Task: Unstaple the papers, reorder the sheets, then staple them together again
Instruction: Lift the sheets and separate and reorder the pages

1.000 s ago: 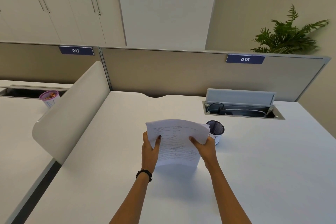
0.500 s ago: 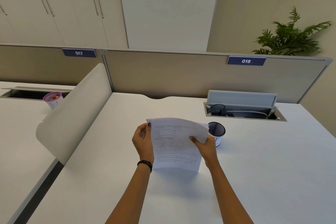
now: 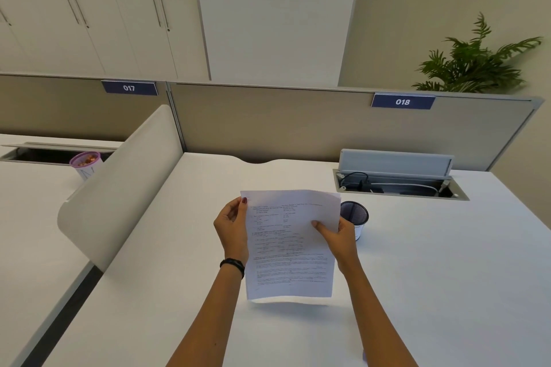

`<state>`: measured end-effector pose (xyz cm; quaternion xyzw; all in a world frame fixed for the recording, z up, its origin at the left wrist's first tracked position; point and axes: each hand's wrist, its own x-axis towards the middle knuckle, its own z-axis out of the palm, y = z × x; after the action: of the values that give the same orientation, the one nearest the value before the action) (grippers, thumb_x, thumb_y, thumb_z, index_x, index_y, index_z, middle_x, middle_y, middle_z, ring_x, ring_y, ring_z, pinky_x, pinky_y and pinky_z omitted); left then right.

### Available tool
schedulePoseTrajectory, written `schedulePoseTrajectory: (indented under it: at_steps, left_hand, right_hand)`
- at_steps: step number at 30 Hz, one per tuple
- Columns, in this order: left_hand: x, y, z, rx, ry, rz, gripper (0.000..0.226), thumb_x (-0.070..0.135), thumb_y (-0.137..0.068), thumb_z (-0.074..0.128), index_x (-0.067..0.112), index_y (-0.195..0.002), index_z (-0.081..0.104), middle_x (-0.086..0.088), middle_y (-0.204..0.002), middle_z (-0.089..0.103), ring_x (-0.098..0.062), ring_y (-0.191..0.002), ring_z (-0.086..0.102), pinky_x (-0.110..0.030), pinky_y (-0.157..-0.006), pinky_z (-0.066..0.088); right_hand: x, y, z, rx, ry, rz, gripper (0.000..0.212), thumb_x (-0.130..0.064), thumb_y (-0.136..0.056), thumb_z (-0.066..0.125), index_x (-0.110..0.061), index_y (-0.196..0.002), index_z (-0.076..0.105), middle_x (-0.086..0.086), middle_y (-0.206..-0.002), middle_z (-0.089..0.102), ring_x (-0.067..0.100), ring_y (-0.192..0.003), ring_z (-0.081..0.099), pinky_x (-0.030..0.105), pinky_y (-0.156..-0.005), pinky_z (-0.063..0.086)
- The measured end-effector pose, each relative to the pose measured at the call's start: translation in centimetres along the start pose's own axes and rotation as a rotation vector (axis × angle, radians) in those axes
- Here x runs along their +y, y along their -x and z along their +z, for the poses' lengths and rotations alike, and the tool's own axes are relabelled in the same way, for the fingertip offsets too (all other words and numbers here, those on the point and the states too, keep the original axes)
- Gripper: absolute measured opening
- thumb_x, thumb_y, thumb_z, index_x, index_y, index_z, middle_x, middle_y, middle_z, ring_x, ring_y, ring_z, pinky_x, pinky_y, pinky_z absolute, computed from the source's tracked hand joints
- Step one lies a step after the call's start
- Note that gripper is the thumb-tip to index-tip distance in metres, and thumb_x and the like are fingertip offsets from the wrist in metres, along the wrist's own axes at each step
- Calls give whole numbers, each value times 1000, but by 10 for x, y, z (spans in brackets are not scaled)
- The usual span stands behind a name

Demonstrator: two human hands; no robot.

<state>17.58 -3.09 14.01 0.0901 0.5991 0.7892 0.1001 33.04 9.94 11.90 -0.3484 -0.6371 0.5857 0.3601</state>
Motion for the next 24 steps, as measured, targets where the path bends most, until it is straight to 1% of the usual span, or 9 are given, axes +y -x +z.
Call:
schedulePoseTrajectory:
  at_steps: [5,8,10,12,13,16,19,21,24]
  left_hand:
    - [2,3,1,10,-16,11,14,17,-88,61,7,-94,69,-3,-83,68,-14,-69,62,-16,-57,53]
    - [3,7,1,-13,-41,31,9,19,-88,61,15,-88,69,-3,-82,69,-18,-71,62,-24,-63,54]
    - [5,9,3,-32,-64,45,8,17,-87,62,20,-84,69,0,-81,69,-17,-72,62,-25,-66,53]
    - [5,11,4,-52,-85,60,8,16,-87,62,19,-85,69,2,-82,69,-16,-75,63,-23,-68,52]
    - [5,12,5,-64,-96,69,7,16,-87,62,19,-87,69,2,-83,69,-15,-77,63,-20,-68,52]
    - [6,17,8,-113,-135,117,9,18,-87,62,24,-84,68,6,-84,69,-9,-78,63,-9,-63,50]
    - [8,21,12,-150,-147,153,11,18,-87,62,28,-85,67,8,-86,69,-3,-78,64,-8,-65,49]
    - [9,22,14,-155,-144,171,13,15,-87,62,27,-87,67,10,-87,69,0,-81,64,-9,-69,50]
    - [7,23,14,-153,-163,181,13,14,-87,61,25,-90,67,13,-88,68,-7,-85,64,-8,-71,50]
  right_hand:
    - [2,-3,0,13,-17,-10,33,-17,-77,72,-19,-108,59,4,-101,66,18,-84,65,18,-58,56]
    - [2,-6,1,60,-35,-6,55,-22,-80,69,-18,-128,43,6,-117,60,19,-101,61,34,-82,57]
    - [-1,-7,5,184,77,-131,58,-27,-84,64,-18,-134,35,7,-127,53,21,-119,50,46,-100,45]
    - [-9,-9,13,302,280,-351,58,-31,-85,58,-15,-135,33,8,-137,45,20,-128,39,51,-108,35]
    - [-17,-9,18,302,364,-447,56,-32,-86,55,-15,-135,33,8,-139,44,18,-130,37,53,-110,30]
    - [-39,-6,38,99,619,-632,49,-39,-90,42,-18,-134,37,3,-141,45,10,-132,34,55,-115,11]
    - [-51,-1,58,-75,802,-705,58,-51,-92,21,-17,-137,34,4,-143,44,14,-134,35,53,-115,-2]
    - [-53,3,67,-154,889,-705,65,-54,-90,10,-15,-134,39,5,-138,50,18,-130,43,54,-113,-4]
    - [-52,6,70,-181,888,-659,68,-54,-88,8,-15,-128,48,6,-128,59,21,-119,54,52,-113,-4]
